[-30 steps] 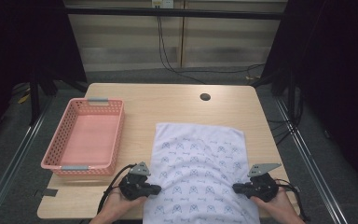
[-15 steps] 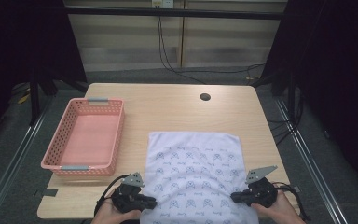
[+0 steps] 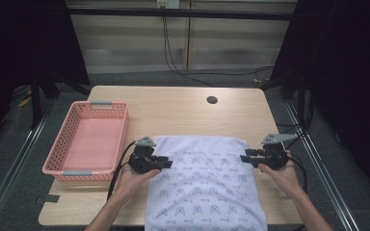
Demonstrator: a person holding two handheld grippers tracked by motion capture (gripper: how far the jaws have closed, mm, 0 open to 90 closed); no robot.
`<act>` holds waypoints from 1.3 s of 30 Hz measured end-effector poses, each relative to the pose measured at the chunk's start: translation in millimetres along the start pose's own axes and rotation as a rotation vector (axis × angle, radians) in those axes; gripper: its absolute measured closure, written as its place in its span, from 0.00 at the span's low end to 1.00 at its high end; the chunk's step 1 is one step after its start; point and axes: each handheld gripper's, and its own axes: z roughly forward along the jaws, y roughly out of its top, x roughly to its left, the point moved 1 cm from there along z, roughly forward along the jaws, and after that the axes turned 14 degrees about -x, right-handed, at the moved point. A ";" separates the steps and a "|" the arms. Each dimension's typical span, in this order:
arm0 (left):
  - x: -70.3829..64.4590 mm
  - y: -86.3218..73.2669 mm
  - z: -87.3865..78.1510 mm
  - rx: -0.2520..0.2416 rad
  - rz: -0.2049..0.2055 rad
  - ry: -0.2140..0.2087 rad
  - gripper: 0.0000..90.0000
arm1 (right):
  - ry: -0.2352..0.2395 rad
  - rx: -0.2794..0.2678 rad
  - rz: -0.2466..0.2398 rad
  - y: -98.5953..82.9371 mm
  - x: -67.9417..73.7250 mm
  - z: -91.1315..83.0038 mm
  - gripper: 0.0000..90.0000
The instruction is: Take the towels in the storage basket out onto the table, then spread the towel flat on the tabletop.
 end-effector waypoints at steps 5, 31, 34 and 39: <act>10.4 9.0 11.4 -0.006 0.008 0.022 0.76 | -0.088 -0.003 0.025 6.2 -38.4 24.5 0.67; 66.6 16.1 33.1 -0.029 -0.040 0.191 0.60 | -0.085 0.061 0.062 -8.4 -60.7 67.4 0.95; 67.6 15.8 32.3 -0.021 -0.033 0.213 0.56 | -0.088 0.060 0.057 -9.1 -60.0 66.5 0.95; 70.2 12.5 34.5 -0.004 -0.035 0.224 0.54 | -0.073 0.059 0.068 -10.3 -60.6 64.1 0.95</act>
